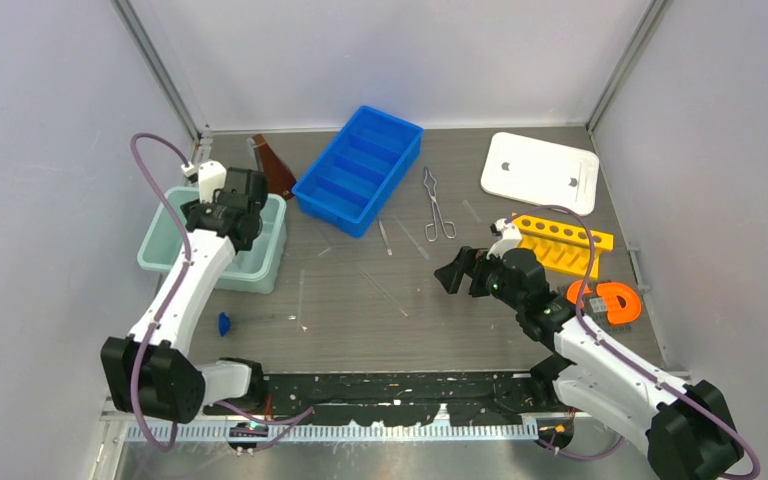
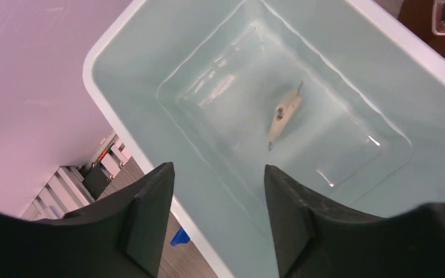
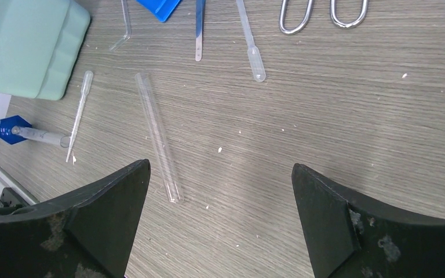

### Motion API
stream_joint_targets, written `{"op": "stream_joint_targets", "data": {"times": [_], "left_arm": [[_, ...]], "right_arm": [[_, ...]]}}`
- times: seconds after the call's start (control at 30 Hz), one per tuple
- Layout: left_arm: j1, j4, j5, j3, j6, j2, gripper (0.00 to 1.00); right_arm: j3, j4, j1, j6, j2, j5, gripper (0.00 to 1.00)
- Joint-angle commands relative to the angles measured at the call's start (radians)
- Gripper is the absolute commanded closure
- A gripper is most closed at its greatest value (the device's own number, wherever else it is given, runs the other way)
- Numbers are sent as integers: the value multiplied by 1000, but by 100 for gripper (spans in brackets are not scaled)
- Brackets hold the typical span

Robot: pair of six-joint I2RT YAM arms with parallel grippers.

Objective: Organize the chemistry lab equipment

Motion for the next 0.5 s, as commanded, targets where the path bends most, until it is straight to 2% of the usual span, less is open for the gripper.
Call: {"op": "stream_joint_targets", "data": {"times": [0.0, 0.17, 0.23, 0.4, 0.47], "left_arm": [[3, -23, 45, 85, 79, -78, 35], [3, 17, 354, 101, 148, -167, 25], [3, 36, 509, 90, 162, -202, 21], [3, 115, 802, 11, 200, -318, 13], [3, 179, 952, -48, 194, -371, 6]], "right_arm": [[43, 9, 5, -16, -3, 33, 0], [48, 4, 5, -16, 22, 70, 0], [74, -38, 5, -16, 41, 136, 1], [182, -213, 5, -9, 107, 264, 9], [225, -249, 5, -13, 145, 285, 13]]}}
